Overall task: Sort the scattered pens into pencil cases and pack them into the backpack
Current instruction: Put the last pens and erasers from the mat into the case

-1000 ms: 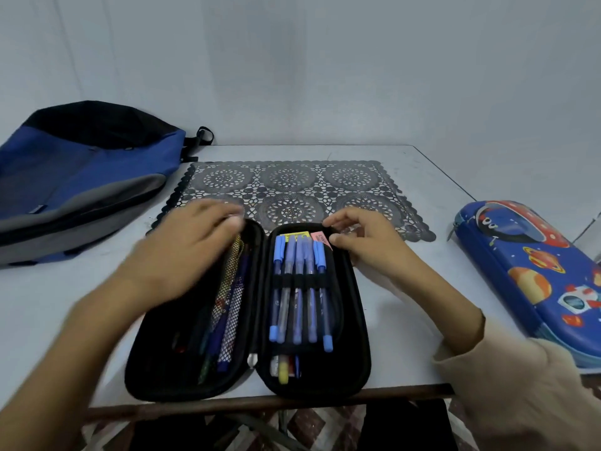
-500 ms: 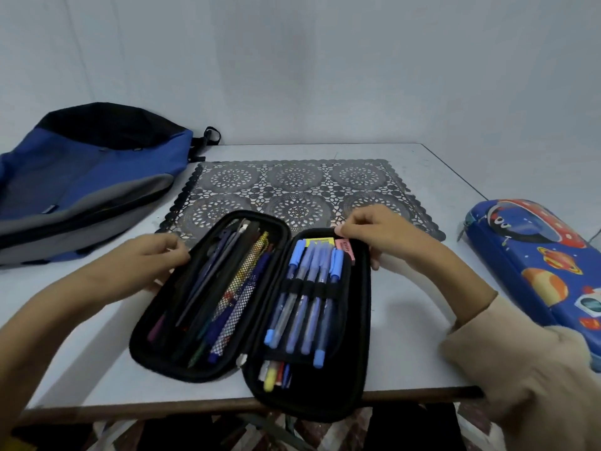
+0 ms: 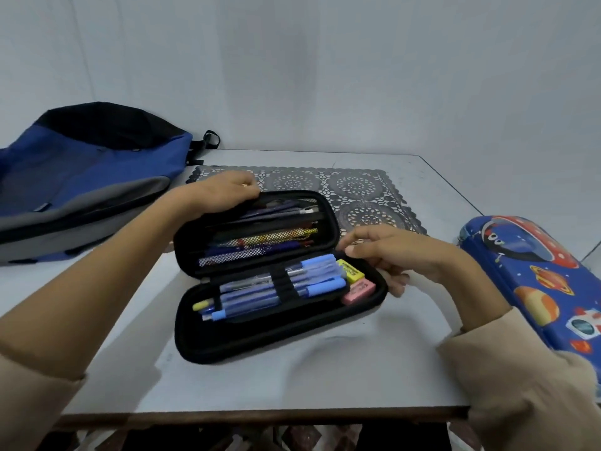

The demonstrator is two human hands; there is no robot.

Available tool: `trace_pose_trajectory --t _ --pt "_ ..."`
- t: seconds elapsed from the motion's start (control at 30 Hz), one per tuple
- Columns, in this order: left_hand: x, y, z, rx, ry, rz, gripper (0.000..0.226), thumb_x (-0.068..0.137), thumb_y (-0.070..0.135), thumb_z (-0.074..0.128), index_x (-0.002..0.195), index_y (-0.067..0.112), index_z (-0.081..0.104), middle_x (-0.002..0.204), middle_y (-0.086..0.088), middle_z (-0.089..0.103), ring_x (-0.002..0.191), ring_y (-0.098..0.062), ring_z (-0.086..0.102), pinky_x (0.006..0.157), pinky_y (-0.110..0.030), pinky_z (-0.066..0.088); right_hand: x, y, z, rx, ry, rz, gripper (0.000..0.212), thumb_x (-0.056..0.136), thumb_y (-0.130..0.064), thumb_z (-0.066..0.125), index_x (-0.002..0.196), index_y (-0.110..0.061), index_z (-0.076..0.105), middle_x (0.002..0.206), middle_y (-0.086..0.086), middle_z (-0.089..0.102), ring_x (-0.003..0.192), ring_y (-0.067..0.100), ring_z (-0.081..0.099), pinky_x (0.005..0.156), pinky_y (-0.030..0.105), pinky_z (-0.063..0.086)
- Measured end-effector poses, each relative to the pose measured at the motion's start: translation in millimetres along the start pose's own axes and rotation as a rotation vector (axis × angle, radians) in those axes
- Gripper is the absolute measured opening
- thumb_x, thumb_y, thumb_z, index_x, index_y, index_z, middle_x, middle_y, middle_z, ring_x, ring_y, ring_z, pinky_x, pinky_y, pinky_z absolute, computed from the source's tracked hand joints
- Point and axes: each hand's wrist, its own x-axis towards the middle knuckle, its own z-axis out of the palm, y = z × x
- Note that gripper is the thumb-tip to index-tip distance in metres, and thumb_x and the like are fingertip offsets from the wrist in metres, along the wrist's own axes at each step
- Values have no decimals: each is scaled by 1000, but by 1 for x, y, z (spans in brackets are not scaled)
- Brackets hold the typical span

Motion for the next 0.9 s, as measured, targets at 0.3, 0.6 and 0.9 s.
trace_pose_trajectory --t 0.3,0.6,0.9 --pt "12 37 20 271 232 201 17 101 39 42 105 31 57 112 1 65 102 -26 58 84 -37 44 14 0 7 374 517 -126 47 83 -51 67 118 -23 53 83 0 68 55 12 65 43 20 46" --pt "-15 28 9 227 175 334 37 93 61 45 120 37 56 116 11 64 101 -14 58 81 -31 40 32 -15 29 643 510 -359 46 70 -18 84 111 -17 65 104 2 71 92 18 71 71 26 57" --pt "-62 0 -8 494 309 447 69 61 83 51 115 41 58 88 21 63 85 -11 62 64 -25 44 11 -18 31 400 467 -565 36 69 -5 82 96 -16 62 88 -5 69 81 10 68 66 20 53"
